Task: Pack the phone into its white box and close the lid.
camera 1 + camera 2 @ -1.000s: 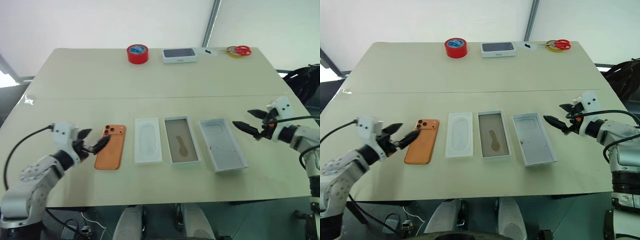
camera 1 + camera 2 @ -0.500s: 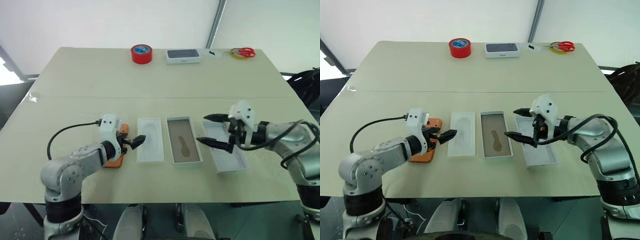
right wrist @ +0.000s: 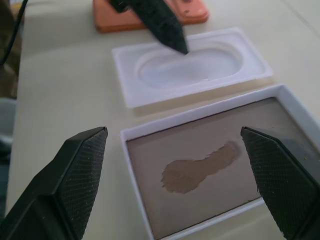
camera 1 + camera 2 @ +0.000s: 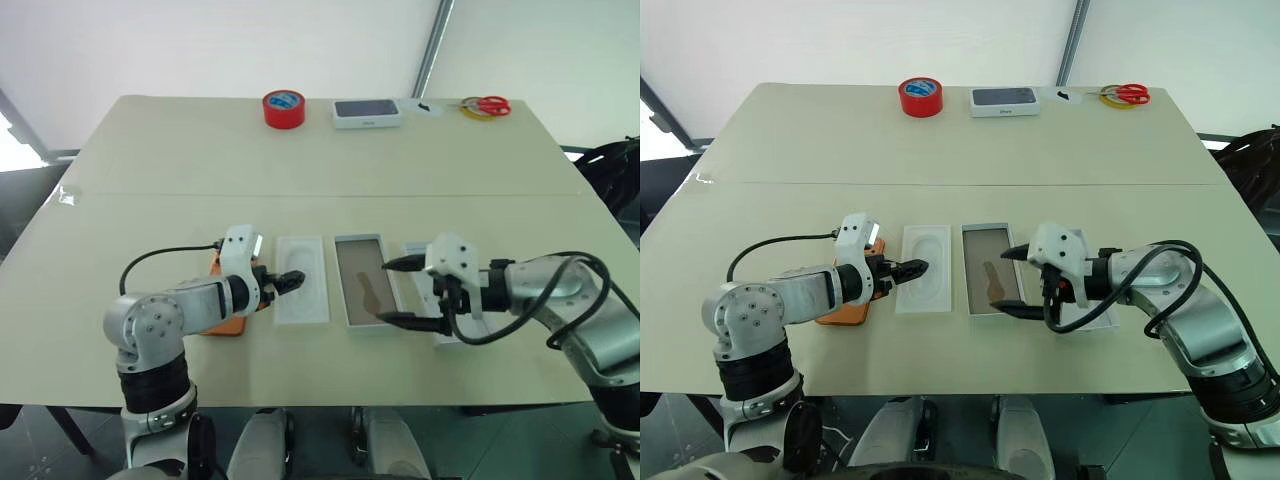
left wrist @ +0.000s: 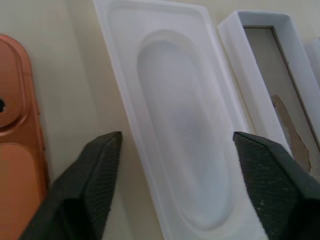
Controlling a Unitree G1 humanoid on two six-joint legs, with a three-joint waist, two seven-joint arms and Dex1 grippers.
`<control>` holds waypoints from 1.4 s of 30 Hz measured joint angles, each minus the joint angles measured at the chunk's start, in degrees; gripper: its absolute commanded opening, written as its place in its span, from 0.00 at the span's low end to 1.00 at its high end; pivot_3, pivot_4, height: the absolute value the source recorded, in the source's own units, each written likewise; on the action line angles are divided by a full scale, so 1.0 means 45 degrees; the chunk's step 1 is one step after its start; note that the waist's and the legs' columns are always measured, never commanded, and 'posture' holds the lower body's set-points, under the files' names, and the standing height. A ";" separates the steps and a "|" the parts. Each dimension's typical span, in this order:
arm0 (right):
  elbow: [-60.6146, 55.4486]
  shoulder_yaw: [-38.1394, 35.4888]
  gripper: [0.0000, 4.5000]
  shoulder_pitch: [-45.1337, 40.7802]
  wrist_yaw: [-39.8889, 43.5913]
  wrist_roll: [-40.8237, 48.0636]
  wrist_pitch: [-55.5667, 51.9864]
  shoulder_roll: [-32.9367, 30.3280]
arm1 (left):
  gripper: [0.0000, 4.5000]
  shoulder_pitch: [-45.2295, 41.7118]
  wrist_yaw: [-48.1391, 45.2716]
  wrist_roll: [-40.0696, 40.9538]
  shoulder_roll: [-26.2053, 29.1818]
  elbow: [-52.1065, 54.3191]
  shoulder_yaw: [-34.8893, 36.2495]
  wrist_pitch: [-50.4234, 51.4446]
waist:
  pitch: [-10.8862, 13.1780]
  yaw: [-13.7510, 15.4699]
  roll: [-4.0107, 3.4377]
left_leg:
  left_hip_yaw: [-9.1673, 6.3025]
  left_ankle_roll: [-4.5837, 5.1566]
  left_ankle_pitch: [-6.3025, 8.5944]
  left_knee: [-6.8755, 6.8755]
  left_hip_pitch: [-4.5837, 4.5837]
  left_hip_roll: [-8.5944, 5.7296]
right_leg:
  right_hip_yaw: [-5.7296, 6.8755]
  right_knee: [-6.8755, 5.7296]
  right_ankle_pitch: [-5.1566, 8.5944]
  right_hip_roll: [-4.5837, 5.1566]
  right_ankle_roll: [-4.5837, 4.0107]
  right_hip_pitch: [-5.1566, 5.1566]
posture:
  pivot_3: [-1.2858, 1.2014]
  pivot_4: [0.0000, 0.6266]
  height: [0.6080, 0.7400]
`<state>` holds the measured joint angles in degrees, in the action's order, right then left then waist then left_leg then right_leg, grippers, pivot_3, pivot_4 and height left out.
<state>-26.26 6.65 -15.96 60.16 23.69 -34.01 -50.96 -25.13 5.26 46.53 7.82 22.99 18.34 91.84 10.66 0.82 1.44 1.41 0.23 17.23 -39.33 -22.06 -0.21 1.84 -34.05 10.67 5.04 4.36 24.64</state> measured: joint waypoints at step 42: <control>0.1535 0.5803 0.20 -0.3313 -0.0996 -0.5386 -0.0986 0.3761 | 0.00 -0.2961 0.3600 0.4646 0.0539 -0.2139 0.5340 0.0036 | 0.0008 -0.0017 0.0030 | -0.0022 -0.0069 -0.0037 0.0019 -0.0009 -0.0013 | 0.0015 -0.0006 -0.0018 0.0003 0.0017 0.0013 | 0.52 0.24 1.00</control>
<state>-19.35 32.76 -30.87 55.68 -0.54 -38.44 -34.03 -38.46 21.46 67.44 10.25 13.36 42.37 92.00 10.69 0.74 1.57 1.31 -0.08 17.07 -39.25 -22.10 -0.27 1.91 -34.08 10.59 5.05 4.44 24.70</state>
